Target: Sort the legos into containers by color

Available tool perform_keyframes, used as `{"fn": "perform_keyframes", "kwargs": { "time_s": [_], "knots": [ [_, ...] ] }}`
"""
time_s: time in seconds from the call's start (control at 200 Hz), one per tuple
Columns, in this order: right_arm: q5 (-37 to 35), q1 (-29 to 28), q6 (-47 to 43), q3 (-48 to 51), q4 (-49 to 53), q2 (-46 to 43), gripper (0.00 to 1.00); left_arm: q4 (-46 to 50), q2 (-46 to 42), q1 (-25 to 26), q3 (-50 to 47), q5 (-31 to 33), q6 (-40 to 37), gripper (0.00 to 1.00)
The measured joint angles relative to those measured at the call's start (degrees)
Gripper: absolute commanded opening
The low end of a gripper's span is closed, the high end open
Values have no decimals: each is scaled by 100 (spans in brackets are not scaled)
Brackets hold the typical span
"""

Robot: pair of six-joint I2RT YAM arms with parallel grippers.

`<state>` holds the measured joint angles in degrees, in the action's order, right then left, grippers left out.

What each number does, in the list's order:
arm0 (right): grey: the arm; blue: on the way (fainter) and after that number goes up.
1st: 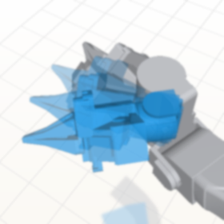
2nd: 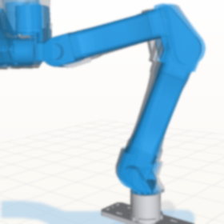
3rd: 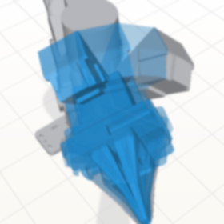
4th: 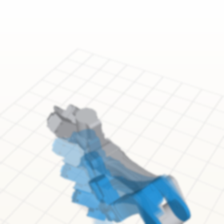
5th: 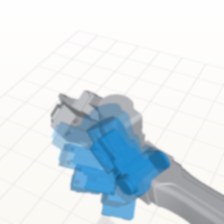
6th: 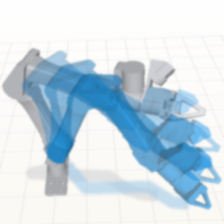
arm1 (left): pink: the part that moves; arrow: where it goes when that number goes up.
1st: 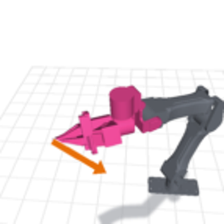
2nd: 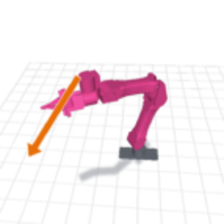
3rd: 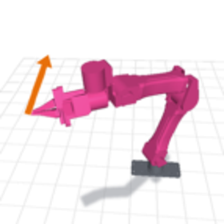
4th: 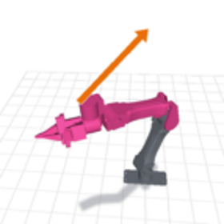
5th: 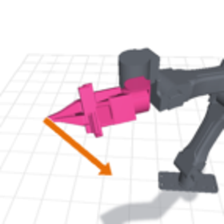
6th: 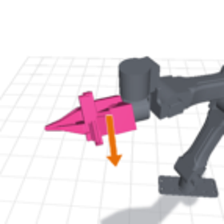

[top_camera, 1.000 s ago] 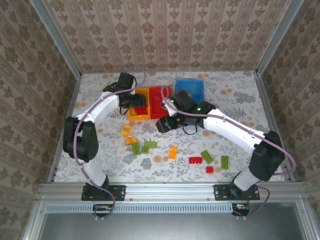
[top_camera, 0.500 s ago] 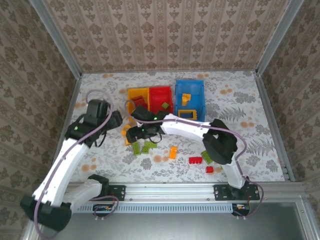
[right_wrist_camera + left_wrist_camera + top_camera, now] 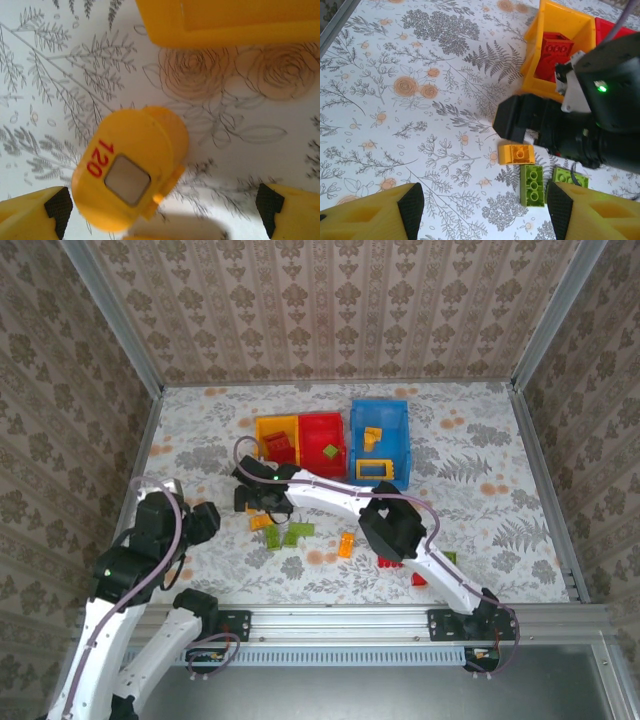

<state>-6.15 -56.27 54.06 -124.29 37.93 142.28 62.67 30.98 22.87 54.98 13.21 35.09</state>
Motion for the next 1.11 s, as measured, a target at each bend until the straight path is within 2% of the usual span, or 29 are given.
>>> {"fn": "perform_keyframes", "kwargs": {
  "time_s": [0.145, 0.25, 0.32, 0.655, 0.81, 0.985, 1.105],
  "knots": [
    [-153, -2, 190, -800, 269, 459, 93, 221, -212, 0, 0, -72, -92, 69],
    [-210, -2, 313, -1338, 483, 769, 77, 267, -219, 0, 0, -142, -186, 69],
    [-267, -2, 407, -1550, 614, 922, 70, 275, -219, 0, 0, -186, -216, 69],
    [-420, -15, 490, -1694, 986, 918, 33, 273, -216, 0, 0, -369, -304, 69],
    [-619, -28, 164, -713, 861, 343, 27, 118, -190, 0, -57, -605, -339, 68],
    [-859, 39, -219, 894, 551, -903, 25, -363, 129, 37, -267, -1016, -339, 68],
    [-1027, 269, -476, 1847, 317, -1993, 25, -927, 535, 251, -358, -1281, -341, 67]
  ]
}}
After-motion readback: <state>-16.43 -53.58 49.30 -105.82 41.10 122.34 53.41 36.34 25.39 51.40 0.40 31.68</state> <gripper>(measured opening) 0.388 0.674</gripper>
